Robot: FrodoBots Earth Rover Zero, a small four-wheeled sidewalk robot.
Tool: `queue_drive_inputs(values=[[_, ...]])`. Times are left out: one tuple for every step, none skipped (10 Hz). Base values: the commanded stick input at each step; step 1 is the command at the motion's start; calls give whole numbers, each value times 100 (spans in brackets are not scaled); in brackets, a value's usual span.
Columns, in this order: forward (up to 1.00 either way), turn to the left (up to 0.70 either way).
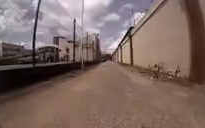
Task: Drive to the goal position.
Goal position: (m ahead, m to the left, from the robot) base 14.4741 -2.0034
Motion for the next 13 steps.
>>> queue_drive_inputs(values=[[85,0],[85,0],[85,0],[85,0],[85,0],[85,0],[85,0],[85,0],[85,0],[85,0],[85,0],[85,0],[85,0]])
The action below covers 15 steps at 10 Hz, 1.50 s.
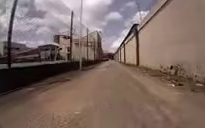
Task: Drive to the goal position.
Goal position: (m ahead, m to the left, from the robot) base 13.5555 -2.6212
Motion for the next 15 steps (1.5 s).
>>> queue_drive_inputs(values=[[85,0],[85,0],[85,0],[85,0],[85,0],[85,0],[85,0],[85,0],[85,0],[85,-18],[85,-34],[85,-34],[85,-14],[85,0],[85,0]])
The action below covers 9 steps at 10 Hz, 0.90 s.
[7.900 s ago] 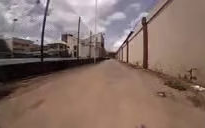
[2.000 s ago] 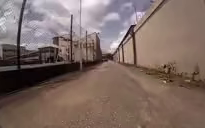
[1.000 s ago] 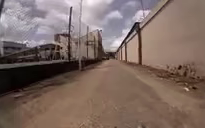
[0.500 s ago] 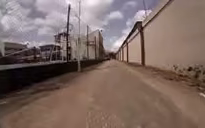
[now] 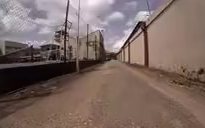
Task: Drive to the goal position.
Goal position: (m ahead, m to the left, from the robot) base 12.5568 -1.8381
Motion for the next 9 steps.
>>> queue_drive_inputs(values=[[85,0],[85,0],[85,0],[85,0],[85,0],[85,0],[85,0],[85,0],[85,0]])
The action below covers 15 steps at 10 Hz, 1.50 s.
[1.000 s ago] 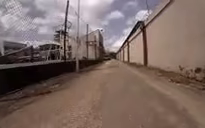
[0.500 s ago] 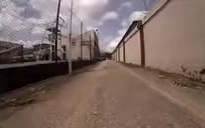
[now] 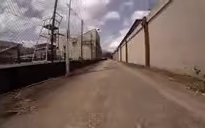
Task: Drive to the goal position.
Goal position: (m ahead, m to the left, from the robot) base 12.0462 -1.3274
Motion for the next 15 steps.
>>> queue_drive_inputs(values=[[85,0],[85,0],[85,0],[85,0],[85,-18],[85,-34],[85,-34],[85,0],[85,0],[85,0],[85,0],[85,0],[85,0],[85,0],[85,0]])
